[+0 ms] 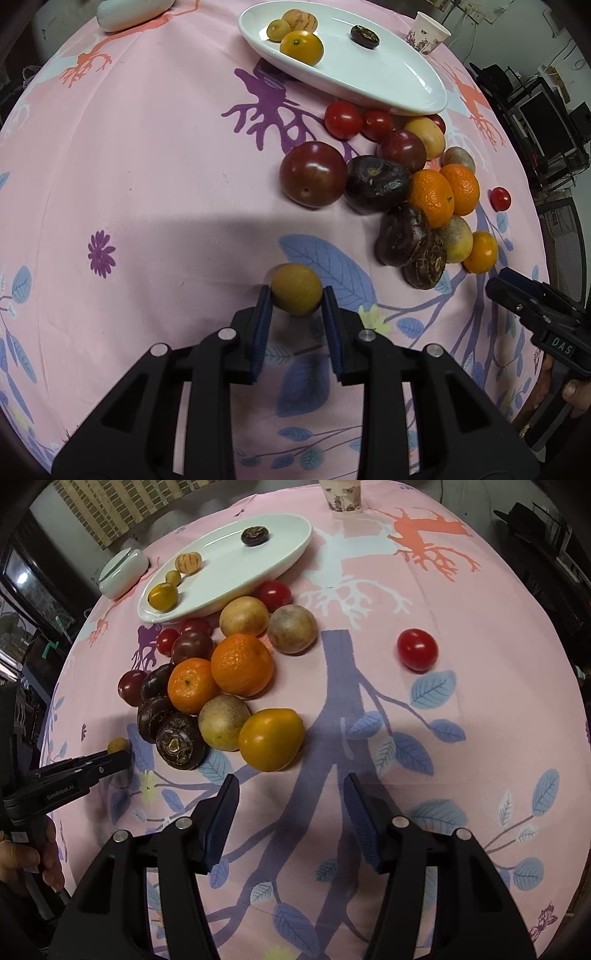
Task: Organize fruits
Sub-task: 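Grasp a small yellow fruit with the left gripper while the right grasps the large yellow-orange fruit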
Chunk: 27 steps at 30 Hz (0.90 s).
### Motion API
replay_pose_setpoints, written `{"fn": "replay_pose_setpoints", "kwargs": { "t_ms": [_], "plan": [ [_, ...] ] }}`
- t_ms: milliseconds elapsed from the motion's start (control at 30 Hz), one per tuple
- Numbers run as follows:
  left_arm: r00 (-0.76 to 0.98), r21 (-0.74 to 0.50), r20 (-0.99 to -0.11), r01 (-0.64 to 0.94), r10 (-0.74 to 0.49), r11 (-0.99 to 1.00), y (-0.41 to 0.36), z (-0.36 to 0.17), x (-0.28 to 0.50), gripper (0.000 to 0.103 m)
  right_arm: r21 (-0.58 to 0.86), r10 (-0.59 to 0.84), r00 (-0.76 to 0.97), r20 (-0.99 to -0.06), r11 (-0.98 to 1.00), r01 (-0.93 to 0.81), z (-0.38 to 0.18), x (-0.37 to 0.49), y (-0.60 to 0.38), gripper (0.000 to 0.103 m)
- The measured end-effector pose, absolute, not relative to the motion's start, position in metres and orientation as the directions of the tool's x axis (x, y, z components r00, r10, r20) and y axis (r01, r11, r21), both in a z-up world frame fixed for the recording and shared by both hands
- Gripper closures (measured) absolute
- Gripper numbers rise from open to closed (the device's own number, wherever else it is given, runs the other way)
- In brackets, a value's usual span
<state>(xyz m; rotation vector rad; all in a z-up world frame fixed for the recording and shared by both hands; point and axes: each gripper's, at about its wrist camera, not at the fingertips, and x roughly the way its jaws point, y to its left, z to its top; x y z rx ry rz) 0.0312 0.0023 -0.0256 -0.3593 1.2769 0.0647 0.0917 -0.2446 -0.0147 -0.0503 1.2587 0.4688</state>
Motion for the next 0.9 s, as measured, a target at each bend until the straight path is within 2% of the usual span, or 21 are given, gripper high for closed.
{"fn": "replay_pose_setpoints", "kwargs": {
  "t_ms": [367,400,567,700,800,900],
  "plan": [
    [0.281,-0.233,-0.947,-0.258,-0.158,0.938,0.003,-0.025,0.035,0.073,0.192,0.301,0.2,-0.933,0.881,-0.432,-0.027,0.112,-0.225,0.044],
    [0.28,-0.237,-0.946,-0.26,-0.162,0.936,0.003,-0.025,0.035,0.072,0.198,0.309,0.198,-0.93,0.877,-0.438,-0.027,0.113,-0.224,0.045],
    [0.274,-0.248,-0.946,-0.261,-0.175,0.933,0.004,-0.025,0.037,0.069,0.196,0.312,0.183,-0.932,0.861,-0.469,-0.028,0.116,-0.22,0.061],
    [0.274,-0.24,-0.947,-0.256,-0.168,0.936,0.002,-0.024,0.038,0.068,0.232,0.341,0.181,-0.923,0.865,-0.445,-0.022,0.117,-0.229,0.062],
    [0.276,-0.231,-0.948,-0.248,-0.16,0.941,0.001,-0.024,0.036,0.076,0.243,0.353,0.182,-0.918,0.862,-0.445,-0.016,0.114,-0.235,0.062],
    [0.282,-0.238,-0.945,-0.252,-0.164,0.938,0.001,-0.023,0.036,0.076,0.246,0.355,0.184,-0.917,0.864,-0.44,-0.014,0.111,-0.241,0.062]
  ]
}}
